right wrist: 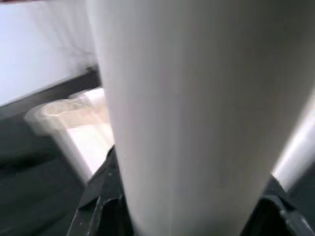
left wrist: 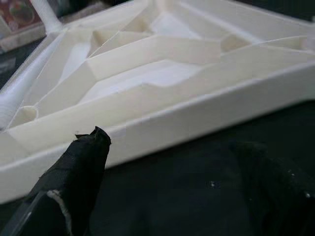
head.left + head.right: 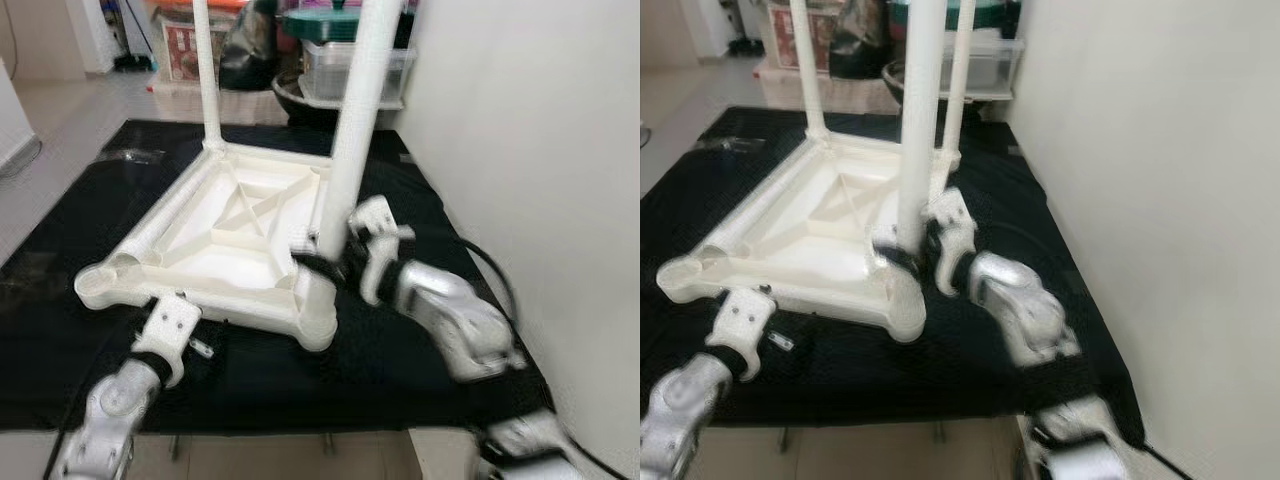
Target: Building children table
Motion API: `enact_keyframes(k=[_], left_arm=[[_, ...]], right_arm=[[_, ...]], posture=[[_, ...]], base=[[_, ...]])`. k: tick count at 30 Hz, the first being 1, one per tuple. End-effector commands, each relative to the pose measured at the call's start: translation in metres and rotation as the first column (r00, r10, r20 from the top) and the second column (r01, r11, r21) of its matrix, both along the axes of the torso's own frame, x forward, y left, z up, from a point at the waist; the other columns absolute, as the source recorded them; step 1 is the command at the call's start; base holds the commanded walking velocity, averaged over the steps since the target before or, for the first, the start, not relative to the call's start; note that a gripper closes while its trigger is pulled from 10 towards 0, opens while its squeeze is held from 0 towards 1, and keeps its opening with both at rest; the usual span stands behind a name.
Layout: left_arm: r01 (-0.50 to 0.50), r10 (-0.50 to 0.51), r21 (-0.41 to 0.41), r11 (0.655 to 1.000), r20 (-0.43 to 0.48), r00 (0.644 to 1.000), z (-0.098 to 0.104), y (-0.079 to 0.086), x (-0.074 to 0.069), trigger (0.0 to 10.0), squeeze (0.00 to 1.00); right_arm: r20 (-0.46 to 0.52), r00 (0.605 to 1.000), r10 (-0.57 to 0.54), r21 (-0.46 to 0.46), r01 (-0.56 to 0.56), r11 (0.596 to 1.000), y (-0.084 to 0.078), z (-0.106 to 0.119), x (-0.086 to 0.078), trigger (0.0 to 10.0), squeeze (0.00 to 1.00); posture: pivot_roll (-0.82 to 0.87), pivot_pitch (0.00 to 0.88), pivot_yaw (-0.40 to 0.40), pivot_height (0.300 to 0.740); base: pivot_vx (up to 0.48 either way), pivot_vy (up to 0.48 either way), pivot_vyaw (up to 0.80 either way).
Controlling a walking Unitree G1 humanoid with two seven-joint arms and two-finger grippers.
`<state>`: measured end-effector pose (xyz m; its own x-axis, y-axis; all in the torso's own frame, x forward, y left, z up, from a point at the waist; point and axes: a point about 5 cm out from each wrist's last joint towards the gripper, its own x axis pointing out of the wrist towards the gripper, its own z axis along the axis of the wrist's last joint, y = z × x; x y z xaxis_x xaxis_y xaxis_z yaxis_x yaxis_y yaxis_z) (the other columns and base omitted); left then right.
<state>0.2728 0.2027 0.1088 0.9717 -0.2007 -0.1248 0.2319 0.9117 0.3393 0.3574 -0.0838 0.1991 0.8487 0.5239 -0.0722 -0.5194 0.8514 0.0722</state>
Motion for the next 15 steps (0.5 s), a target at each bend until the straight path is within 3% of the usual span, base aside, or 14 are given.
enact_keyframes(k=[1,2,3,4,5,7,8,10,11,14,15], left_arm=[[-0.005,0.005,-0.005,1.0,-0.016,1.0,-0.004,0.002,-0.003,10.0,0.0],[-0.005,0.005,-0.006,1.0,-0.016,1.0,-0.004,0.002,-0.004,10.0,0.0],[-0.005,0.005,-0.006,1.0,-0.016,1.0,-0.004,0.002,-0.004,10.0,0.0],[-0.005,0.005,-0.007,1.0,-0.017,1.0,-0.004,0.002,-0.004,10.0,0.0],[-0.005,0.005,-0.007,1.0,-0.017,1.0,-0.004,0.002,-0.004,10.0,0.0],[0.0,0.0,-0.007,1.0,-0.019,1.0,-0.005,0.001,-0.003,10.0,0.0],[0.005,-0.005,-0.008,1.0,-0.019,1.0,-0.005,-0.001,-0.002,10.0,0.0],[0.009,-0.009,-0.009,1.0,-0.019,1.0,-0.005,-0.002,-0.001,10.0,0.0],[0.015,-0.016,-0.009,1.0,-0.019,1.0,-0.005,-0.003,0.0,10.0,0.0],[0.017,-0.017,-0.009,1.0,-0.018,1.0,-0.005,-0.003,0.001,10.0,0.0],[0.017,-0.017,-0.01,1.0,-0.017,1.0,-0.005,-0.003,0.001,10.0,0.0]], right_arm=[[-0.108,0.9,-0.422,-0.028,0.422,0.906,-0.046,-0.024,0.011,0.0,0.0],[-0.105,0.832,-0.545,0.005,0.549,0.836,-0.053,-0.022,0.004,0.0,0.0],[-0.105,0.832,-0.545,0.005,0.549,0.836,-0.053,-0.022,0.004,0.0,0.0],[-0.112,0.777,-0.619,0.052,0.627,0.777,-0.051,-0.022,-0.01,0.0,0.0],[-0.112,0.777,-0.619,0.052,0.627,0.777,-0.051,-0.022,-0.01,0.0,0.0],[-0.11,0.82,-0.561,0.072,0.57,0.819,-0.029,-0.018,-0.026,0.0,0.0],[-0.122,0.845,-0.521,0.092,0.533,0.841,-0.017,-0.015,-0.032,6.2,0.0],[-0.13,0.858,-0.497,0.105,0.511,0.853,-0.01,-0.013,-0.035,6.2,0.0],[-0.089,0.917,-0.389,0.154,0.398,0.904,0.007,0.0,-0.04,10.0,0.0],[-0.047,0.94,-0.338,0.207,0.34,0.917,0.013,0.011,-0.042,10.0,0.0],[-0.017,0.941,-0.338,0.218,0.333,0.917,0.011,0.017,-0.042,10.0,0.84]], posture=[[0.08,0.0,-0.115,0.74],[0.07,0.0,-0.112,0.74],[0.07,0.0,-0.112,0.74],[0.06,0.0,-0.107,0.74],[0.06,0.0,-0.107,0.74],[0.06,0.0,-0.1,0.74],[0.06,0.0,-0.099,0.74],[0.05,0.0,-0.095,0.74],[0.05,0.0,-0.094,0.74],[0.04,0.0,-0.093,0.74],[0.04,0.0,-0.093,0.74]], base=[[0.0,0.0,0.0],[0.0,0.0,0.0],[0.0,0.0,0.0],[0.0,0.0,0.0],[0.0,0.0,0.0],[0.0,0.0,0.0],[0.0,0.0,0.0],[0.0,0.0,0.0],[0.0,0.0,0.0],[0.0,0.0,0.0],[0.0,0.0,0.0]])
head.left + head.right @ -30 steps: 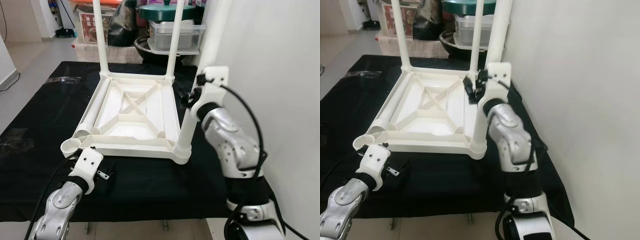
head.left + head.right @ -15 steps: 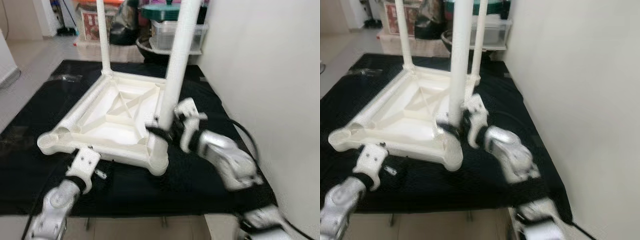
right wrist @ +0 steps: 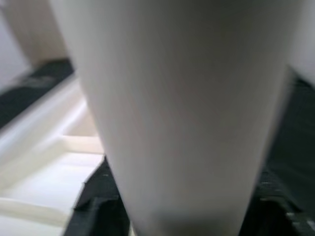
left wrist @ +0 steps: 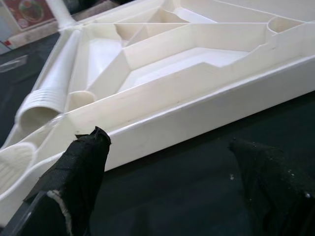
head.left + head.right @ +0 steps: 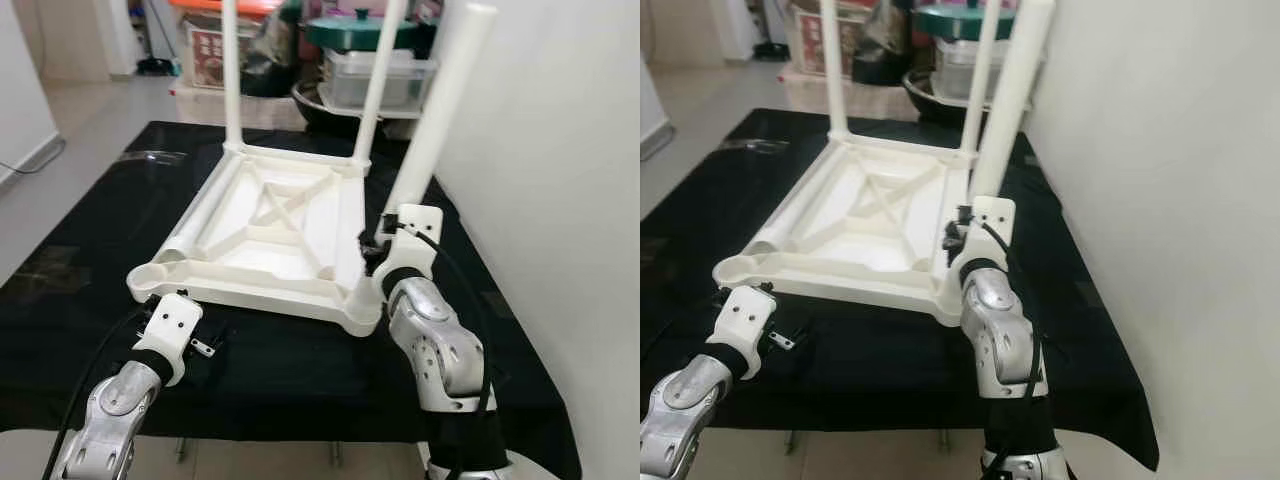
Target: Building children table
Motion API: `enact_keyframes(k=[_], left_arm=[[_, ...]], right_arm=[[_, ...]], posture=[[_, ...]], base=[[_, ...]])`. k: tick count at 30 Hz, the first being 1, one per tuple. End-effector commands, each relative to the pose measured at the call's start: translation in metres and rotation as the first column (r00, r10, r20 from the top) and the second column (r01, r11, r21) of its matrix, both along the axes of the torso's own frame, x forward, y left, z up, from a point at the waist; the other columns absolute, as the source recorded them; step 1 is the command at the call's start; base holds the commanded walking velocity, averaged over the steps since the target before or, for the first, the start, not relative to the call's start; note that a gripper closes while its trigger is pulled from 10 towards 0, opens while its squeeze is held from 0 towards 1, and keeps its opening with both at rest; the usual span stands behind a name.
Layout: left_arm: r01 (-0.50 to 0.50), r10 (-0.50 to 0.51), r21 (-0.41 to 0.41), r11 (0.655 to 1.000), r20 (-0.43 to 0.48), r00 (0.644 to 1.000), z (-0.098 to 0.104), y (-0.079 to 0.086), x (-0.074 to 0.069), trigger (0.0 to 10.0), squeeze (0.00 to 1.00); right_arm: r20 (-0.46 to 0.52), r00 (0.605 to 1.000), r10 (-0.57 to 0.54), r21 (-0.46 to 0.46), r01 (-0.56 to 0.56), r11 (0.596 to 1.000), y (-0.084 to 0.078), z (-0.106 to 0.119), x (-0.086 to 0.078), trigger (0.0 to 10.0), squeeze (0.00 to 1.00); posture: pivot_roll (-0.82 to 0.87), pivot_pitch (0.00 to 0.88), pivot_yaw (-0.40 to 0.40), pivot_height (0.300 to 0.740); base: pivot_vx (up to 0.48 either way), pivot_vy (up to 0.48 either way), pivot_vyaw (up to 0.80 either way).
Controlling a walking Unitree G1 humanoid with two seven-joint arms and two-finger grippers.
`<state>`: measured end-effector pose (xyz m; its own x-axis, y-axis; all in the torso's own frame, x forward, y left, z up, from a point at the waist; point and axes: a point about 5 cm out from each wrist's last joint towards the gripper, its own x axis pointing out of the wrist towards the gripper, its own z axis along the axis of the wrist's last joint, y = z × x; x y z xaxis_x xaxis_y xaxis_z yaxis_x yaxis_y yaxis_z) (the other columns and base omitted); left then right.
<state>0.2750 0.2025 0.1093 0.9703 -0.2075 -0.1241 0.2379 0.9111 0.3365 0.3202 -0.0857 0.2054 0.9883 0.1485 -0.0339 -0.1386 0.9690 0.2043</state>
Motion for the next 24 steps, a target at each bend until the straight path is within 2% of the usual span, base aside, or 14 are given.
enact_keyframes(k=[1,2,3,4,6,11,13,16,17,18,20,21,23,24], left_arm=[[0.011,-0.011,-0.007,1.0,-0.018,1.0,-0.005,-0.003,-0.001,10.0,0.0],[0.01,-0.01,-0.008,1.0,-0.017,1.0,-0.005,-0.003,-0.001,10.0,0.0],[0.01,-0.01,-0.012,1.0,-0.015,1.0,-0.005,-0.003,-0.001,10.0,0.0],[0.009,-0.009,-0.013,1.0,-0.015,1.0,-0.005,-0.003,-0.001,10.0,0.0],[0.008,-0.008,-0.014,1.0,-0.015,1.0,-0.006,-0.003,-0.002,10.0,0.0],[0.006,-0.006,-0.018,1.0,-0.017,1.0,-0.007,-0.004,-0.003,10.0,0.0],[0.006,-0.006,-0.021,1.0,-0.014,1.0,-0.008,-0.004,-0.002,10.0,0.0],[0.008,-0.008,-0.018,1.0,-0.013,1.0,-0.007,-0.005,-0.001,10.0,0.0],[0.013,-0.013,-0.017,1.0,-0.01,1.0,-0.007,-0.006,-0.001,10.0,0.0],[0.017,-0.017,-0.016,1.0,-0.008,1.0,-0.006,-0.007,0.0,10.0,0.0],[0.017,-0.017,-0.016,1.0,-0.008,1.0,-0.006,-0.007,0.0,10.0,0.0],[0.018,-0.018,-0.015,1.0,-0.006,1.0,-0.005,-0.006,0.0,10.0,0.0],[0.017,-0.017,-0.014,1.0,-0.006,1.0,-0.004,-0.005,0.0,10.0,0.0],[0.016,-0.016,-0.012,1.0,-0.007,1.0,-0.005,-0.004,0.0,10.0,0.0]], right_arm=[[0.053,0.997,0.06,0.071,-0.063,0.995,0.012,0.011,-0.005,10.0,0.84],[0.08,0.994,0.07,0.077,-0.076,0.994,0.01,0.018,-0.005,10.0,1.0],[0.122,0.983,0.139,0.05,-0.146,0.988,0.0,0.032,0.001,10.0,1.0],[0.138,0.972,0.19,0.048,-0.198,0.979,-0.004,0.038,0.002,10.0,0.0],[0.15,0.961,0.233,0.041,-0.242,0.969,-0.008,0.043,0.003,10.0,0.0],[0.207,0.855,0.476,-0.089,-0.468,0.879,-0.024,0.052,0.008,10.0,0.0],[0.153,0.734,0.662,-0.152,-0.644,0.749,-0.017,0.03,0.002,10.0,0.0],[0.099,0.683,0.724,-0.181,-0.703,0.688,-0.012,0.013,-0.001,10.0,0.0],[0.028,0.637,0.77,-0.22,-0.748,0.627,-0.006,-0.008,-0.005,4.0,0.0],[-0.014,0.613,0.79,-0.233,-0.77,0.594,-0.001,-0.022,-0.007,1.8,0.0],[-0.014,0.613,0.79,-0.233,-0.77,0.594,-0.001,-0.022,-0.007,1.8,0.0],[-0.036,0.62,0.784,-0.236,-0.768,0.596,0.005,-0.031,-0.006,0.0,0.0],[-0.025,0.656,0.754,-0.227,-0.738,0.635,0.008,-0.032,0.001,0.0,0.0],[-0.006,0.722,0.692,-0.208,-0.678,0.705,0.009,-0.028,0.011,0.0,0.0]], posture=[[0.04,0.0,-0.093,0.74],[0.04,0.0,-0.094,0.74],[0.04,0.0,-0.098,0.74],[0.04,0.0,-0.1,0.74],[0.04,0.0,-0.1,0.74],[0.05,0.0,-0.104,0.74],[0.04,0.0,-0.101,0.74],[0.05,0.0,-0.101,0.74],[0.06,0.0,-0.104,0.74],[0.06,0.0,-0.104,0.74],[0.06,0.0,-0.104,0.74],[0.06,0.0,-0.102,0.74],[0.06,0.0,-0.097,0.74],[0.06,0.0,-0.095,0.74]], base=[[0.0,0.0,0.0],[0.0,0.0,0.0],[0.0,0.0,0.0],[0.0,0.0,0.0],[0.0,0.0,0.0],[0.0,0.0,0.0],[0.0,0.0,0.0],[0.0,0.0,0.0],[0.0,0.0,0.0],[0.0,0.0,0.0],[0.0,0.0,0.0],[0.0,0.0,0.0],[0.0,0.0,0.0],[0.0,0.0,0.0]])
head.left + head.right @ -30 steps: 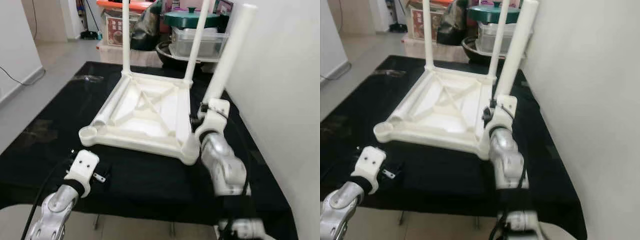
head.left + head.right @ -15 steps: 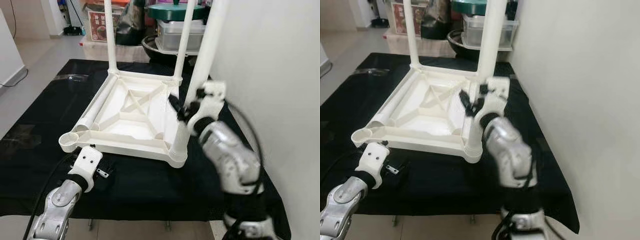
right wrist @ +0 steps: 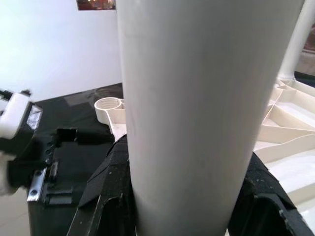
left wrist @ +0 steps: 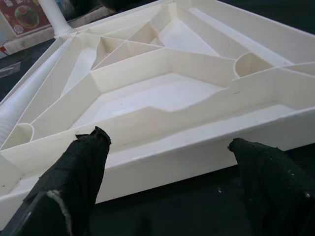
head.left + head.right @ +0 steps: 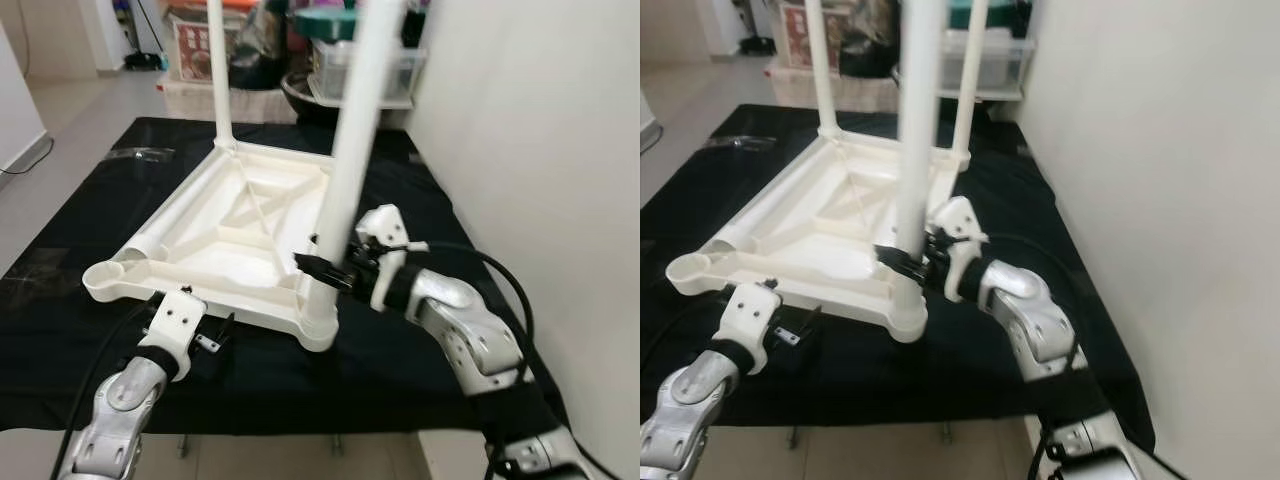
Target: Building children table
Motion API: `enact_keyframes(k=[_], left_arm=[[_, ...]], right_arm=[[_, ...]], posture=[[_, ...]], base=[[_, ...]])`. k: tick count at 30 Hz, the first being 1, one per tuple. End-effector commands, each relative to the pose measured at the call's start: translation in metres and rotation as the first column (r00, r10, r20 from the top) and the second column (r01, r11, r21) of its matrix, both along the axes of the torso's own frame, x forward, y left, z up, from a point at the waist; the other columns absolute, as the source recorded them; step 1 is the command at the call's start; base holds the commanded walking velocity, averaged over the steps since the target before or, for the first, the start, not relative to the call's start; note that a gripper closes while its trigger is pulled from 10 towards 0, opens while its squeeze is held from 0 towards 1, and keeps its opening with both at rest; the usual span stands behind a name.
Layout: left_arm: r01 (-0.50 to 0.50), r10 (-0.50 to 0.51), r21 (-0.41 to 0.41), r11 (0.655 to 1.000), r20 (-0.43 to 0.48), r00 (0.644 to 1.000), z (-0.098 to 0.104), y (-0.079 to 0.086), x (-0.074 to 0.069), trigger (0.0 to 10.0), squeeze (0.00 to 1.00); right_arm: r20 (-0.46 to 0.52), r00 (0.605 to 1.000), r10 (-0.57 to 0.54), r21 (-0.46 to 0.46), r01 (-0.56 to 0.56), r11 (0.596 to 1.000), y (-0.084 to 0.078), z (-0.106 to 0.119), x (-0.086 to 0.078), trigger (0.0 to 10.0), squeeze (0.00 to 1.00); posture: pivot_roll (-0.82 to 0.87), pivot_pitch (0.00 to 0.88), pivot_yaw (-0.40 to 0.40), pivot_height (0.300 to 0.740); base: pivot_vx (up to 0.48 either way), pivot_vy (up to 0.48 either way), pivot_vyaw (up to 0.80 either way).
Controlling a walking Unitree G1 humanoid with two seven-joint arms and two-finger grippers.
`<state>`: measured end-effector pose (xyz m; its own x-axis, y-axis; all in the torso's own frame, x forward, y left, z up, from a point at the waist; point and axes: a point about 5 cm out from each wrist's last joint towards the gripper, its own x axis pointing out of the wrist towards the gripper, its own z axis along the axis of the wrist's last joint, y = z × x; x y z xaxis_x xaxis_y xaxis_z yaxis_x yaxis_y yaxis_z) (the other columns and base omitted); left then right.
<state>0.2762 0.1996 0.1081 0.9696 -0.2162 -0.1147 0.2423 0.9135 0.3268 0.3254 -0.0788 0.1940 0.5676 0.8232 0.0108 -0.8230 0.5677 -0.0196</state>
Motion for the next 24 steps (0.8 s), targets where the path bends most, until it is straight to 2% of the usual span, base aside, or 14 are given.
enact_keyframes(k=[1,2,3,4,10,11,13,15,16,17,18,22,23,24], left_arm=[[0.008,-0.008,0.003,1.0,-0.015,1.0,-0.003,0.0,-0.002,10.0,0.0],[0.008,-0.008,0.003,1.0,-0.015,1.0,-0.003,0.0,-0.002,10.0,0.0],[0.012,-0.012,0.003,1.0,-0.016,1.0,-0.004,-0.001,-0.002,10.0,0.0],[0.013,-0.013,0.002,1.0,-0.016,1.0,-0.003,-0.002,-0.002,10.0,0.0],[0.016,-0.016,0.001,1.0,-0.019,1.0,-0.004,-0.003,-0.002,10.0,0.0],[0.016,-0.016,0.001,1.0,-0.019,1.0,-0.004,-0.003,-0.002,10.0,0.0],[0.027,-0.027,0.001,1.0,-0.023,0.999,-0.005,-0.005,-0.001,10.0,0.0],[0.031,-0.031,0.001,1.0,-0.024,0.999,-0.005,-0.005,0.0,10.0,0.0],[0.034,-0.034,0.003,0.999,-0.023,0.999,-0.004,-0.005,0.002,10.0,0.0],[0.034,-0.034,0.003,0.999,-0.023,0.999,-0.004,-0.005,0.002,10.0,0.0],[0.033,-0.033,0.005,0.999,-0.021,0.999,-0.003,-0.004,0.003,10.0,0.0],[0.03,-0.03,0.005,1.0,-0.018,0.999,-0.002,-0.003,0.004,10.0,0.0],[0.028,-0.028,0.003,1.0,-0.017,0.999,-0.002,-0.002,0.004,10.0,0.0],[0.026,-0.026,0.001,1.0,-0.017,1.0,-0.002,-0.002,0.003,10.0,0.0]], right_arm=[[-0.069,0.987,-0.144,-0.044,0.141,0.989,0.002,-0.014,0.014,0.0,0.0],[-0.069,0.987,-0.144,-0.044,0.141,0.989,0.002,-0.014,0.014,0.0,0.0],[-0.129,0.814,-0.566,-0.059,0.563,0.824,-0.025,-0.018,0.039,0.0,0.0],[-0.154,0.708,-0.689,-0.071,0.688,0.722,-0.037,-0.022,0.044,0.0,0.0],[-0.206,0.417,-0.885,-0.09,0.893,0.441,-0.06,-0.046,0.025,0.0,0.0],[-0.206,0.417,-0.885,-0.09,0.893,0.441,-0.06,-0.046,0.025,0.0,0.0],[-0.229,0.461,-0.857,-0.101,0.865,0.492,-0.04,-0.054,0.012,10.0,0.0],[-0.235,0.496,-0.836,-0.099,0.843,0.529,-0.031,-0.054,0.008,10.0,0.0],[-0.249,0.602,-0.759,0.013,0.785,0.619,-0.012,-0.041,0.002,10.0,0.0],[-0.249,0.602,-0.759,0.013,0.785,0.619,-0.012,-0.041,0.002,10.0,0.0],[-0.225,0.693,-0.685,0.076,0.713,0.697,-0.002,-0.026,0.0,10.0,1.0],[-0.177,0.782,-0.598,0.116,0.62,0.776,0.0,-0.006,0.003,10.0,1.0],[-0.084,0.845,-0.527,0.133,0.534,0.835,0.0,0.006,0.004,10.0,0.0],[-0.016,0.88,-0.475,0.133,0.472,0.871,0.0,0.013,0.004,10.0,0.0]], posture=[[0.06,0.0,-0.095,0.74],[0.06,0.0,-0.095,0.74],[0.06,0.0,-0.095,0.74],[0.06,0.0,-0.095,0.74],[0.05,0.0,-0.087,0.74],[0.05,0.0,-0.087,0.74],[0.04,0.0,-0.078,0.74],[0.04,0.0,-0.078,0.74],[0.03,0.0,-0.072,0.74],[0.03,0.0,-0.072,0.74],[0.03,0.0,-0.071,0.74],[0.03,0.0,-0.073,0.74],[0.03,0.0,-0.076,0.74],[0.03,0.0,-0.076,0.74]], base=[[0.0,0.0,0.0],[0.0,0.0,0.0],[0.0,0.0,0.0],[0.0,0.0,0.0],[0.0,0.0,0.0],[0.0,0.0,0.0],[0.0,0.0,0.0],[0.0,0.0,0.0],[0.0,0.0,0.0],[0.0,0.0,0.0],[0.0,0.0,0.0],[0.0,0.0,0.0],[0.0,0.0,0.0],[0.0,0.0,0.0]])
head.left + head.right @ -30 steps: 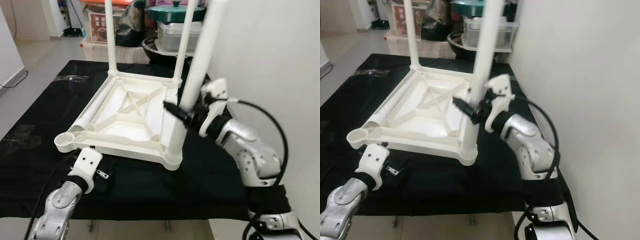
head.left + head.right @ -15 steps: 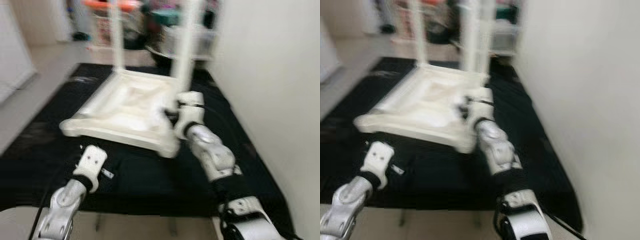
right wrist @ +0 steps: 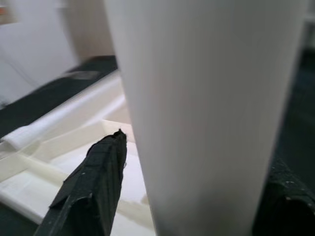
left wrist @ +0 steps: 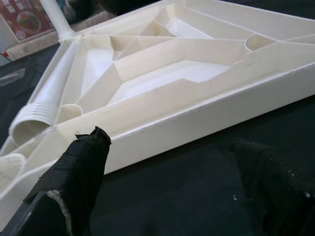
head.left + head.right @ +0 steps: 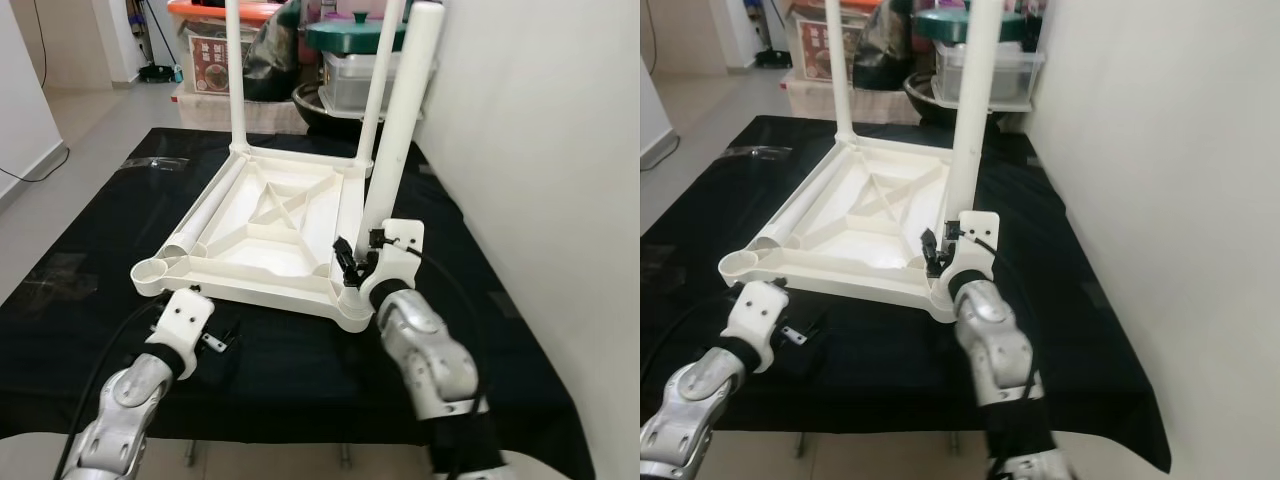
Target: Building children table
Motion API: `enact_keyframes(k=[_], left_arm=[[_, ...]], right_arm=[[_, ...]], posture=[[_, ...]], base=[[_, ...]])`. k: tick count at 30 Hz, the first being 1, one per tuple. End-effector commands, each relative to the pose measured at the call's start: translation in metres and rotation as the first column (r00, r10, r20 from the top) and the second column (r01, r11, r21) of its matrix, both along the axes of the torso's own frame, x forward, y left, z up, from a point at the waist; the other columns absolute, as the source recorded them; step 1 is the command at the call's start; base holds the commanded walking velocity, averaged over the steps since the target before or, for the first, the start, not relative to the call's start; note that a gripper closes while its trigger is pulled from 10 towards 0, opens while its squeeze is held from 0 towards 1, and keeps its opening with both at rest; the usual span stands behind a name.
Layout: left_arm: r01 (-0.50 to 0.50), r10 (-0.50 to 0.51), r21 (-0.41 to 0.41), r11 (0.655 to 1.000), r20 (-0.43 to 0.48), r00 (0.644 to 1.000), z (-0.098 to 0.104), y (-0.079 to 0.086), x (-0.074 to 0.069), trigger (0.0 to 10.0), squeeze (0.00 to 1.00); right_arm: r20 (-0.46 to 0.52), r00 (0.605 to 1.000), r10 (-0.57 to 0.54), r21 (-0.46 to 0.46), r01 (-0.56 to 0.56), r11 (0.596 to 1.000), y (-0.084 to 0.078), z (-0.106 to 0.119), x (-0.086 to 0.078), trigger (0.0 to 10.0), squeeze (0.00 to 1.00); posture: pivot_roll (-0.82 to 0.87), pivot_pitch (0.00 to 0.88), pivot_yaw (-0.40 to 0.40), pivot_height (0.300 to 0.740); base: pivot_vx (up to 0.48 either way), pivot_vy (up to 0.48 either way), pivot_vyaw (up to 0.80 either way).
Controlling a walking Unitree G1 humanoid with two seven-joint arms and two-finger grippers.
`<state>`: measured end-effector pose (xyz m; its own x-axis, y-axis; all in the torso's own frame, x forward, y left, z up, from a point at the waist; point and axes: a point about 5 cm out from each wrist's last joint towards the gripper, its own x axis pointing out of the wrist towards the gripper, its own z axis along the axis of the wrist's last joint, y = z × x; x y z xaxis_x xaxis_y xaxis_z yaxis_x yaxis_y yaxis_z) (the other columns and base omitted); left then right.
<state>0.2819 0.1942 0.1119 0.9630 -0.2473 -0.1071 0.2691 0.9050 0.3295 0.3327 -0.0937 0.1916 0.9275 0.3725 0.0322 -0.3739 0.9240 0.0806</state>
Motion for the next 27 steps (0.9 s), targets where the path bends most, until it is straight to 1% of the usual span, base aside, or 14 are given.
enact_keyframes(k=[1,3,7,11,12,13,16,17,18,20,22,23,25,27], left_arm=[[-0.007,0.007,-0.002,1.0,-0.026,1.0,-0.007,0.002,-0.003,10.0,0.0],[-0.006,0.006,-0.002,1.0,-0.026,1.0,-0.008,0.001,-0.003,10.0,0.0],[-0.005,0.005,-0.007,1.0,-0.022,1.0,-0.008,-0.002,-0.003,10.0,0.0],[-0.006,0.006,-0.007,1.0,-0.02,1.0,-0.007,-0.001,-0.003,10.0,0.0],[-0.01,0.01,-0.007,1.0,-0.018,1.0,-0.007,0.0,-0.003,10.0,0.0],[-0.014,0.014,-0.007,1.0,-0.017,1.0,-0.007,0.001,-0.004,10.0,0.0],[-0.016,0.015,-0.006,1.0,-0.018,1.0,-0.007,0.002,-0.006,10.0,0.0],[-0.016,0.016,-0.004,1.0,-0.022,1.0,-0.009,0.003,-0.006,10.0,0.0],[-0.016,0.016,-0.004,1.0,-0.022,1.0,-0.009,0.003,-0.006,10.0,0.0],[-0.016,0.016,-0.002,1.0,-0.026,1.0,-0.009,0.002,-0.007,10.0,0.0],[-0.012,0.012,-0.004,1.0,-0.025,1.0,-0.009,0.0,-0.006,10.0,0.0],[-0.012,0.012,-0.004,1.0,-0.025,1.0,-0.009,0.0,-0.006,10.0,0.0],[-0.008,0.009,0.001,1.0,-0.027,1.0,-0.009,0.0,-0.005,10.0,0.0],[-0.009,0.009,0.005,1.0,-0.029,1.0,-0.01,0.001,-0.005,10.0,0.0]], right_arm=[[0.109,0.958,0.265,-0.045,-0.262,0.964,0.012,0.021,-0.004,10.0,0.0],[0.103,0.949,0.299,-0.051,-0.295,0.954,0.011,0.021,-0.005,10.0,0.0],[0.091,0.889,0.449,-0.195,-0.426,0.883,0.003,0.013,0.003,10.0,0.0],[0.065,0.862,0.503,-0.22,-0.479,0.85,0.003,0.008,0.003,10.0,0.0],[0.051,0.845,0.533,-0.211,-0.512,0.832,0.007,0.004,0.003,0.0,0.0],[0.048,0.831,0.554,-0.188,-0.537,0.822,0.013,0.0,0.004,0.0,0.0],[0.052,0.856,0.515,-0.183,-0.498,0.847,0.015,-0.002,0.006,0.0,0.0],[0.012,0.939,0.344,-0.156,-0.338,0.928,0.01,-0.007,0.018,0.0,0.0],[0.012,0.939,0.344,-0.156,-0.338,0.928,0.01,-0.007,0.018,0.0,0.0],[-0.054,0.998,0.036,-0.129,-0.043,0.991,-0.003,-0.019,0.032,0.0,0.0],[-0.084,0.962,-0.259,-0.1,0.25,0.963,-0.02,-0.033,0.028,0.0,0.0],[-0.084,0.962,-0.259,-0.1,0.25,0.963,-0.02,-0.033,0.028,0.0,0.0],[-0.083,0.888,-0.452,-0.062,0.448,0.892,-0.027,-0.036,0.011,0.0,0.0],[-0.056,0.859,-0.509,-0.048,0.507,0.861,-0.027,-0.032,-0.001,0.0,0.0]], posture=[[0.03,0.0,-0.078,0.74],[0.03,0.0,-0.078,0.74],[0.05,0.0,-0.094,0.74],[0.05,0.0,-0.094,0.74],[0.06,0.0,-0.101,0.74],[0.06,0.0,-0.102,0.74],[0.06,0.0,-0.1,0.74],[0.06,0.0,-0.099,0.74],[0.06,0.0,-0.099,0.74],[0.06,0.0,-0.098,0.74],[0.06,0.0,-0.094,0.74],[0.06,0.0,-0.094,0.74],[0.06,0.0,-0.095,0.74],[0.06,0.0,-0.094,0.74]], base=[[0.0,0.0,0.0],[0.0,0.0,0.0],[0.0,0.0,0.0],[0.0,0.0,0.0],[0.0,0.0,0.0],[0.0,0.0,0.0],[0.0,0.0,0.0],[0.0,0.0,0.0],[0.0,0.0,0.0],[0.0,0.0,0.0],[0.0,0.0,0.0],[0.0,0.0,0.0],[0.0,0.0,0.0],[0.0,0.0,0.0]])
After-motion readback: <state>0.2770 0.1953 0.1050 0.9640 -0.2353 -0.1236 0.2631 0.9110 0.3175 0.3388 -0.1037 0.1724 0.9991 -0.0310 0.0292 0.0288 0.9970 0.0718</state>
